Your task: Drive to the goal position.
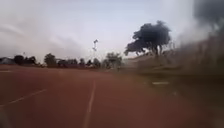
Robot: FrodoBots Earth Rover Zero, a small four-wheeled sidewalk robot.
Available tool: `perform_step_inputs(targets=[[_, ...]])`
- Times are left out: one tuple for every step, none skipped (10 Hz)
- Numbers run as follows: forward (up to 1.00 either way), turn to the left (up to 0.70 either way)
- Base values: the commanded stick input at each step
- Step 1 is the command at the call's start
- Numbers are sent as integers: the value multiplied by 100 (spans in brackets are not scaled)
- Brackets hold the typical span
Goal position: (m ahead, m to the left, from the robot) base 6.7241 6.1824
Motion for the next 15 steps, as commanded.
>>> perform_step_inputs(targets=[[70, 2], [70, 2], [70, 2], [70, 2], [70, 2], [70, 2], [70, 2], [70, 2], [70, 2], [70, 2], [70, 2], [70, 2], [70, 2], [70, 2], [70, 2]])
